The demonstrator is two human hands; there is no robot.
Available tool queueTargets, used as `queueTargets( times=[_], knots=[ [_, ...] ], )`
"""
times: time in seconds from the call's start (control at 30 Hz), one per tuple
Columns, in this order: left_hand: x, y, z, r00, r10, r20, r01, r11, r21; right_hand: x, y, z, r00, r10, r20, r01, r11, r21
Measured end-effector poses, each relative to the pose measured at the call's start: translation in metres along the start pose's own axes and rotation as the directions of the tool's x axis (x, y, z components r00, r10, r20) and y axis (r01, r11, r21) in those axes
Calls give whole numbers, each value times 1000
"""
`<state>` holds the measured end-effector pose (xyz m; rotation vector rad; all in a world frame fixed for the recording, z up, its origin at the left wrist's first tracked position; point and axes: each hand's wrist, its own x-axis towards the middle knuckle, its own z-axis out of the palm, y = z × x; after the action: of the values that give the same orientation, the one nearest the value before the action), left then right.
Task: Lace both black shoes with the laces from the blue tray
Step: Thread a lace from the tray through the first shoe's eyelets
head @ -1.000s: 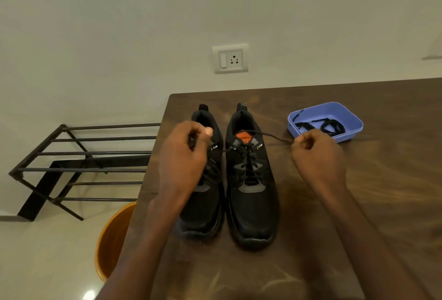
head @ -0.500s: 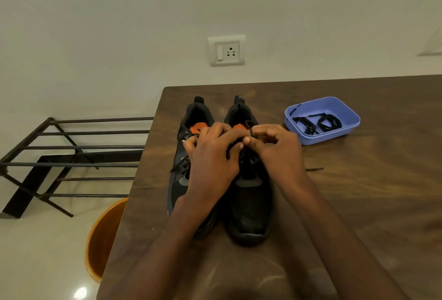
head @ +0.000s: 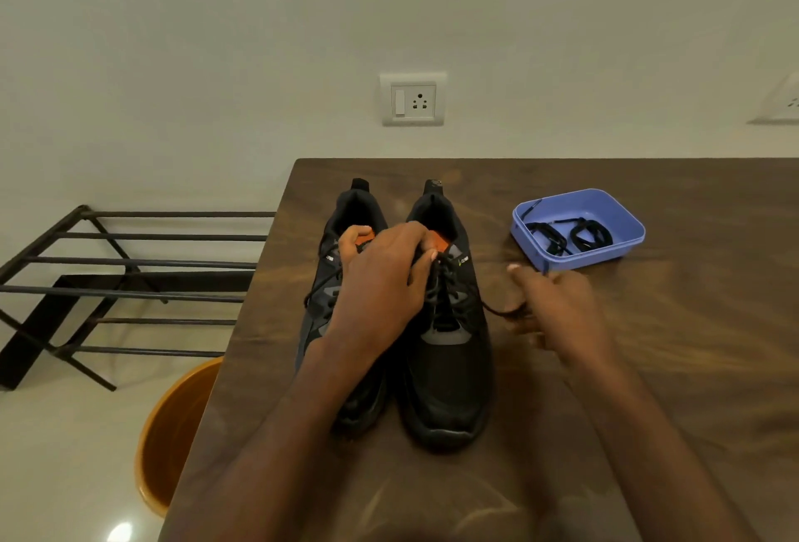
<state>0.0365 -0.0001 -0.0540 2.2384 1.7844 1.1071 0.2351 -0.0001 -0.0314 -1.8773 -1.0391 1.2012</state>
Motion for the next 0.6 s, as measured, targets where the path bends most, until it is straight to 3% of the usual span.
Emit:
queueTargets(
  times=[0.03, 0.1, 0.17, 0.23, 0.3, 0.4, 0.6],
  knots=[
    [0, -1, 0, 1000, 0, 7, 0, 1000, 2, 1, 4, 1, 999, -42, -15, 38, 978, -204],
    [2, -4, 0, 999, 34, 25, -35, 999, 24, 0, 7, 8, 979, -193, -66, 122, 814, -568],
    [4, -6, 0, 996, 81, 31, -82, 995, 53, -7, 3, 15, 902, -428, -55, 272, 663, -697],
    [4, -8, 1, 994, 110, 1, -110, 992, 66, -8, -2, 23, 774, -628, 75, 520, 564, -641],
    [4, -8, 2, 993, 108, -48, -106, 993, 43, -5, -1, 32, 697, -676, 238, 695, 556, -455],
    [5, -9, 3, 996, 29, -82, -32, 999, -37, 1, 6, 36, 708, -608, 360, 706, 623, -337],
    [8, -10, 5, 1000, 22, 10, -22, 999, 40, 4, 4, 32, 726, -613, 312, 687, 661, -300]
  ],
)
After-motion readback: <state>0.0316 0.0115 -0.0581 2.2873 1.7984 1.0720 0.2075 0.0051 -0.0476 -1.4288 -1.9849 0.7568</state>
